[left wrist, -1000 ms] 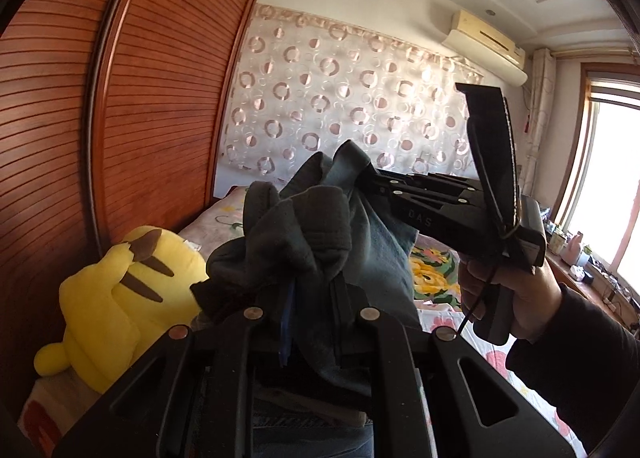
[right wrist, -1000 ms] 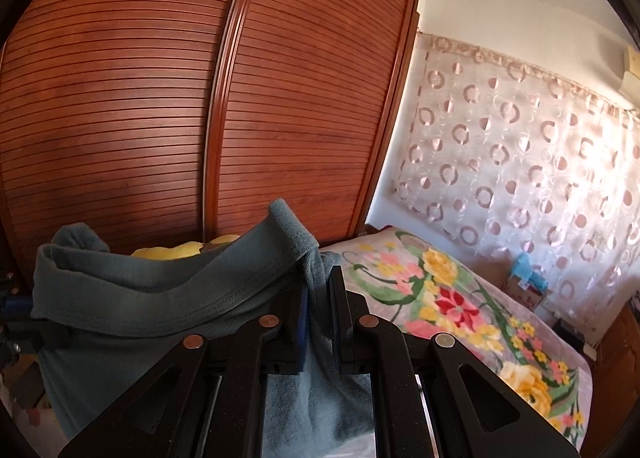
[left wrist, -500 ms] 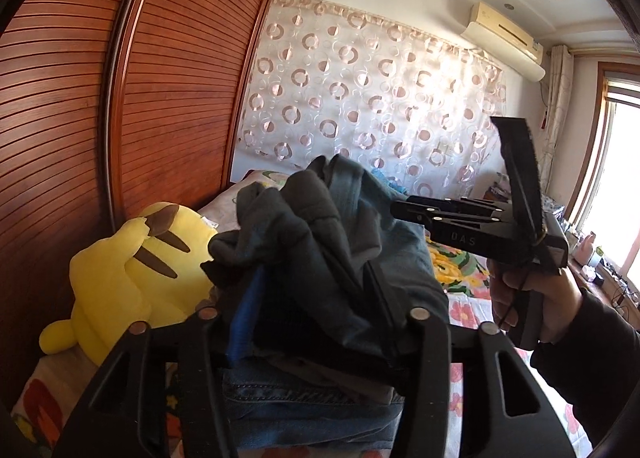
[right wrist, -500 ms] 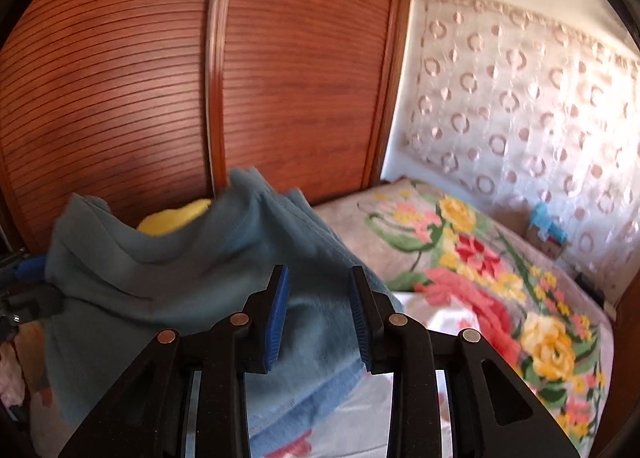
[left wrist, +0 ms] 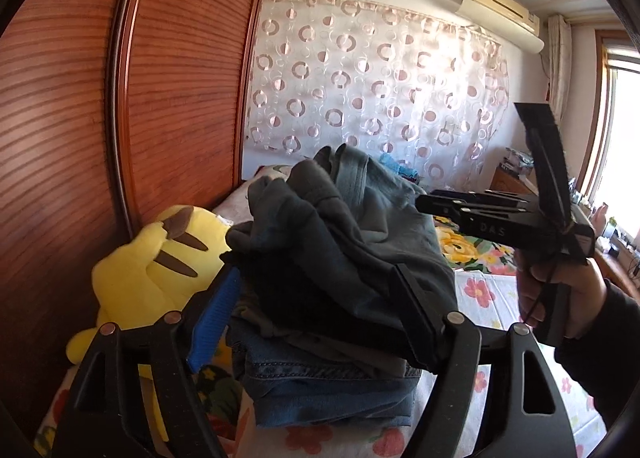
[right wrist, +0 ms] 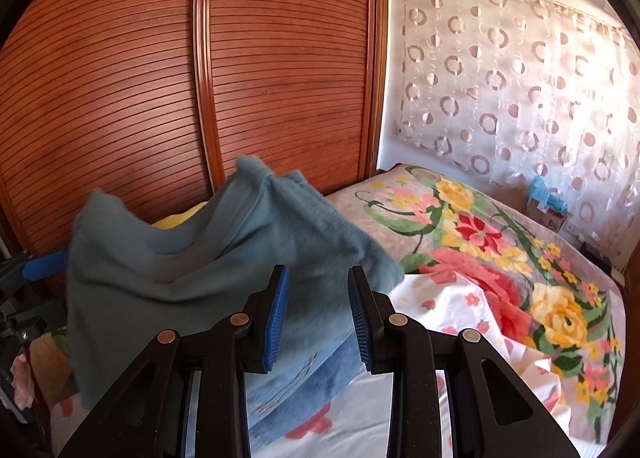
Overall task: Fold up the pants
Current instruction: 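Open both grippers and pull them back from the stack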
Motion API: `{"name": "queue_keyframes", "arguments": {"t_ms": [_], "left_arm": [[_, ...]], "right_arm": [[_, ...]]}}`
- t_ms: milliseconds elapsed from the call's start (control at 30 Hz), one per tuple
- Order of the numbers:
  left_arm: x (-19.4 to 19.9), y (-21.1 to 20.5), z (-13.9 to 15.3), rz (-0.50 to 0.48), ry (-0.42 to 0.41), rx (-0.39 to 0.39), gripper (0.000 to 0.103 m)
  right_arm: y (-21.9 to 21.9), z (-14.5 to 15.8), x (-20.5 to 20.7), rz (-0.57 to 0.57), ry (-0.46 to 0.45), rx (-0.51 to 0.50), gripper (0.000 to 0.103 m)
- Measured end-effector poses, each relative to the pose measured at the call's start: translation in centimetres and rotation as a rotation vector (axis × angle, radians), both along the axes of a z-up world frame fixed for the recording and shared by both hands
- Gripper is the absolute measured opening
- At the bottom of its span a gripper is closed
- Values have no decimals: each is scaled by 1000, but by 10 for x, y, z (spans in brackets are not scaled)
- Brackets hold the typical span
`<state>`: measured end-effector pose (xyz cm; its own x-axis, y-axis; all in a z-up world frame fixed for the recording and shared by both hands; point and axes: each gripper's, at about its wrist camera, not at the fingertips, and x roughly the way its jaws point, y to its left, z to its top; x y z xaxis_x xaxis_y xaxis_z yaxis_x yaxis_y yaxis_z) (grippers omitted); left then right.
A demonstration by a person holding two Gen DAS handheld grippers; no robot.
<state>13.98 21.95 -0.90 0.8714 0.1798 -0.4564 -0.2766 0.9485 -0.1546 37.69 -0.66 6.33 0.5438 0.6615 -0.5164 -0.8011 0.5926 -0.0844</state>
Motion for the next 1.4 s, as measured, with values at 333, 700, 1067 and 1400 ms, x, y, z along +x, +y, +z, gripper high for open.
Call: {"name": "queue_keyframes", "arguments": {"t_ms": [333, 700, 1067, 1400], "left_arm": [[-15, -16, 11, -18, -11, 50, 80], [-38, -48, 23, -83, -12, 113, 80], [-47, -81, 27, -175, -23, 111, 80], [-55, -121, 27, -335, -31, 127, 49]], "right_arm": [[-35, 1, -50, -9, -3, 37, 31], [-79, 8, -101, -51, -27, 92, 38], [-129, 7, -154, -169, -36, 141, 45], [-155, 0, -202, -281, -42, 143, 53]]}}
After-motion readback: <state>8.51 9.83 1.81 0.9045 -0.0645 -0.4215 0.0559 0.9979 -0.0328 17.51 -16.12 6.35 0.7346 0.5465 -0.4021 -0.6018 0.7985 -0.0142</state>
